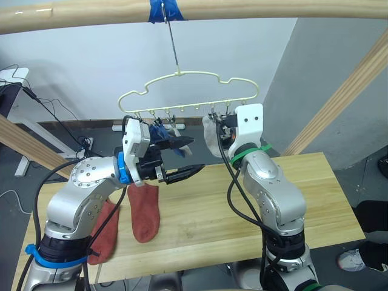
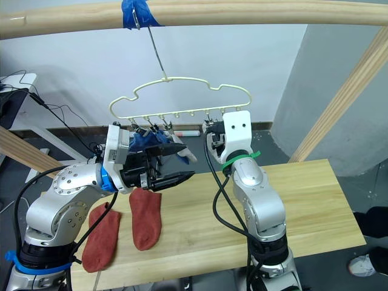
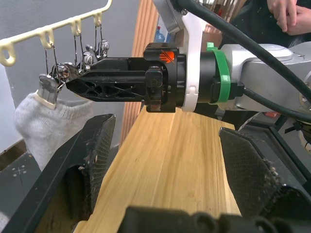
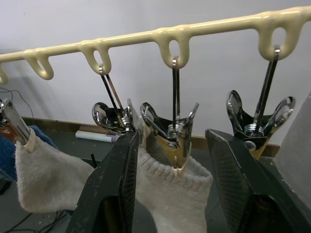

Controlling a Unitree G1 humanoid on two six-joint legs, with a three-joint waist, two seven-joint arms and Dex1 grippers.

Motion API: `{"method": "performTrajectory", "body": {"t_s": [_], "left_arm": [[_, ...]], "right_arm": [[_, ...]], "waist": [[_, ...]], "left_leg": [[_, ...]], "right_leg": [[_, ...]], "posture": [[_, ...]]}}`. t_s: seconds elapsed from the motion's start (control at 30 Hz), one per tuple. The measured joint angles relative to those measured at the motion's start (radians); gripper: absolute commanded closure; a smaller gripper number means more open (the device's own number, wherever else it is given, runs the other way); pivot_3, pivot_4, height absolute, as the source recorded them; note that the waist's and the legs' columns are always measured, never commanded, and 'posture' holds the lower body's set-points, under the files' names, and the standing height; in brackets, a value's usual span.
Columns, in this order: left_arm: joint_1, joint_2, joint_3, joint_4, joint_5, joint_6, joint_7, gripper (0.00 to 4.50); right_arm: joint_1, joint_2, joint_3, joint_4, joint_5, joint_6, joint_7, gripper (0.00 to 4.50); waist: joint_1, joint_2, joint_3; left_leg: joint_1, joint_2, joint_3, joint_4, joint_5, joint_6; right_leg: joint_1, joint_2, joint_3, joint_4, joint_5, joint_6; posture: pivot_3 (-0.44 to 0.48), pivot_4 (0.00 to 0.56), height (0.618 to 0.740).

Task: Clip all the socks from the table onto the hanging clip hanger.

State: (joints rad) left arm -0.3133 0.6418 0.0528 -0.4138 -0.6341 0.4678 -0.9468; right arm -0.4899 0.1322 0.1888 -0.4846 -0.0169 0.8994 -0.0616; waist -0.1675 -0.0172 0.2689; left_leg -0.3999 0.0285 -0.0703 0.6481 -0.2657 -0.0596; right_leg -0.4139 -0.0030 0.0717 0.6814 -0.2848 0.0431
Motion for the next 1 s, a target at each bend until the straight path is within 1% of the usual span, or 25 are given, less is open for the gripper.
{"method": "performTrajectory", "body": {"t_s": [0.2, 0.4, 1.0], "left_arm": [[-0.001, 0.000, 0.000, 0.000, 0.000, 0.000, -0.001, 0.72], [-0.001, 0.000, 0.000, 0.000, 0.000, 0.000, -0.001, 0.72], [-0.001, 0.000, 0.000, 0.000, 0.001, 0.000, -0.001, 0.72]], "right_arm": [[-0.016, -0.003, -0.001, 0.007, 0.000, -0.025, 0.013, 2.26], [-0.039, -0.008, -0.002, 0.049, 0.000, -0.063, 0.027, 2.26], [-0.049, -0.007, -0.004, 0.100, 0.003, -0.129, 0.076, 2.26]], "waist": [[0.000, 0.000, 0.000], [0.000, 0.000, 0.000], [0.000, 0.000, 0.000]], "left_leg": [[0.000, 0.000, 0.000, 0.000, 0.000, 0.000], [0.000, 0.000, 0.000, 0.000, 0.000, 0.000], [0.000, 0.000, 0.000, 0.000, 0.000, 0.000]], "right_leg": [[0.000, 0.000, 0.000, 0.000, 0.000, 0.000], [0.000, 0.000, 0.000, 0.000, 0.000, 0.000], [0.000, 0.000, 0.000, 0.000, 0.000, 0.000]], "posture": [[-0.214, 0.244, 0.740], [-0.214, 0.244, 0.740], [-0.207, 0.246, 0.740]]}}
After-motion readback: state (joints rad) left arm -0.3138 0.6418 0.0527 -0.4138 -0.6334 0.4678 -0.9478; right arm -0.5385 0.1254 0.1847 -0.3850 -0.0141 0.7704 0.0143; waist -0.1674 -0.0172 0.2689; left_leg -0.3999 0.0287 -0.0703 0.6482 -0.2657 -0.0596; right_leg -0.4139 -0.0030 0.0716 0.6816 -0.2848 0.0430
